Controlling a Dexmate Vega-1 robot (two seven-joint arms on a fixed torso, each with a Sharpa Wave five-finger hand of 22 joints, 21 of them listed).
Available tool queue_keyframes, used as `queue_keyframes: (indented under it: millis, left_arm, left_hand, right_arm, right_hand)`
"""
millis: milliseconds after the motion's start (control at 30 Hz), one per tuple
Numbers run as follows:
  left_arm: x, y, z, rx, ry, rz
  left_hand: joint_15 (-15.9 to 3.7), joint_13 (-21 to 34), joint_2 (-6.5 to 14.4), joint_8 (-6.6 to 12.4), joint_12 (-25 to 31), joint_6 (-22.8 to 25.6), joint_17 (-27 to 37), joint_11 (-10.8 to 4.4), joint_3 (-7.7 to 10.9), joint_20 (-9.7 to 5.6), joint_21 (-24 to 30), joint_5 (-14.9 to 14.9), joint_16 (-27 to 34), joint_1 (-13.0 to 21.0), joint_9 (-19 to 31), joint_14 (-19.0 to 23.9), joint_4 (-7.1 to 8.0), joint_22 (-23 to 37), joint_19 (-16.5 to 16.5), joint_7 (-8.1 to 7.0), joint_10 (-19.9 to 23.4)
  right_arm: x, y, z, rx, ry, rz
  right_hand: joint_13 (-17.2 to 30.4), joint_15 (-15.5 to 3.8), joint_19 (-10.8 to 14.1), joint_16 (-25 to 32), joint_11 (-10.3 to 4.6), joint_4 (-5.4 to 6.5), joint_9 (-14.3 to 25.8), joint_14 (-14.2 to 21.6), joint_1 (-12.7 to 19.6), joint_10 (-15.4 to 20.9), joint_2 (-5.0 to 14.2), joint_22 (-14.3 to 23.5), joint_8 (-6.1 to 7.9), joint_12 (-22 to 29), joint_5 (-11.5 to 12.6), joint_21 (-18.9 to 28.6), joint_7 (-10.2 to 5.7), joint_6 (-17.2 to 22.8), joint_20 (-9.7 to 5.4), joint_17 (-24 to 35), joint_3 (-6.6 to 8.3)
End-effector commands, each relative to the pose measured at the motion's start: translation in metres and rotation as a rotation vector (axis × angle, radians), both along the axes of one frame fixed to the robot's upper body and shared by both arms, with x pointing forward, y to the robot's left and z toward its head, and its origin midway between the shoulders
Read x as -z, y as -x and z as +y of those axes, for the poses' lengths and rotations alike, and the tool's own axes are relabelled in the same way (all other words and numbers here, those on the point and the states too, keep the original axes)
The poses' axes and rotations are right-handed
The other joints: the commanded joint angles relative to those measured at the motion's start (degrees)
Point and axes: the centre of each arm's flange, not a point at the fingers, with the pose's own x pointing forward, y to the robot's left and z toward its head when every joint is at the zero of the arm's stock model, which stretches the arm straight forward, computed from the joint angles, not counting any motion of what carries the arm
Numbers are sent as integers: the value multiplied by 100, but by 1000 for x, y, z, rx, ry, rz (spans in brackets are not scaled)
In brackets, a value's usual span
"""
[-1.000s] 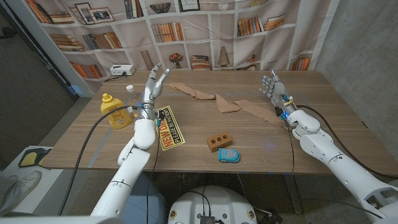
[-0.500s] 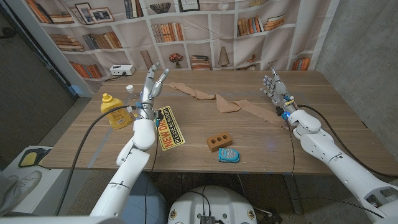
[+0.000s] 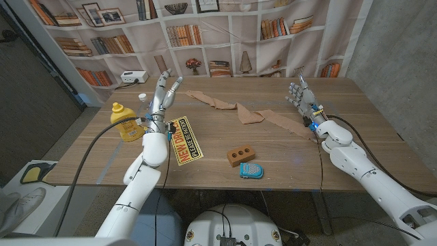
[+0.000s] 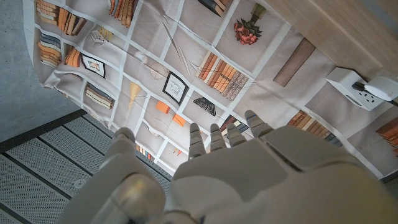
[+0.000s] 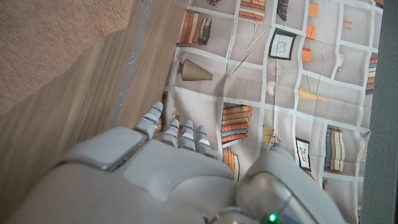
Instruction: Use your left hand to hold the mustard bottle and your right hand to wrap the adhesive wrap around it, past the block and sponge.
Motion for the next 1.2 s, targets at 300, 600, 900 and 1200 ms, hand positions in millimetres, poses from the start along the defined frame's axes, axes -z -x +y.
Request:
queue_keyframes:
  millis: [300, 600, 900, 1200]
  left_arm:
    - [4, 14, 15, -49, 4, -12]
    - [10, 17, 22, -59, 2, -6]
    - [16, 26, 29, -60, 23, -15]
    - [18, 34, 35, -93, 11, -20]
  left_hand:
    - [-47, 15, 7, 2, 25, -12, 13, -29, 12, -24, -22, 0, -3, 69, 8, -82, -24, 13, -58, -64, 32]
    - [-30, 15, 11, 2, 16, -15, 13, -31, 16, -27, -27, -1, -13, 84, 8, -125, -24, 13, -85, -55, 0]
    - [-65, 15, 8, 7, 32, -1, 13, -42, 17, -42, -37, -3, -8, 98, 8, -143, -22, 13, -129, -59, 29]
    - [-63, 15, 8, 10, 32, 7, 13, -40, 17, -47, -32, -4, -3, 108, 9, -147, -19, 14, -134, -58, 23]
  right_arm:
    - [-4, 4, 5, 16, 27, -11]
    - [-4, 4, 7, 21, 30, -8]
    - [-3, 4, 9, 16, 33, -7]
    - [-5, 4, 10, 21, 47, -11]
  right_hand:
    - [23, -2, -59, 27, 21, -14, 21, -8, -18, 37, -36, 18, 15, 5, -1, 21, 27, 21, 8, 16, -26]
    - [24, 1, -68, 22, 31, -21, 21, -17, -14, 44, -36, 18, 15, 7, 2, 21, 27, 23, -14, 14, -27]
    - [24, -3, -70, 21, 25, -27, 21, -18, -9, 51, -33, 18, 16, 9, 4, 23, 30, 25, -18, 12, -26]
    - [24, -4, -74, 20, 24, -35, 21, -17, -1, 43, -28, 18, 16, 4, 5, 24, 29, 30, -13, 10, -23]
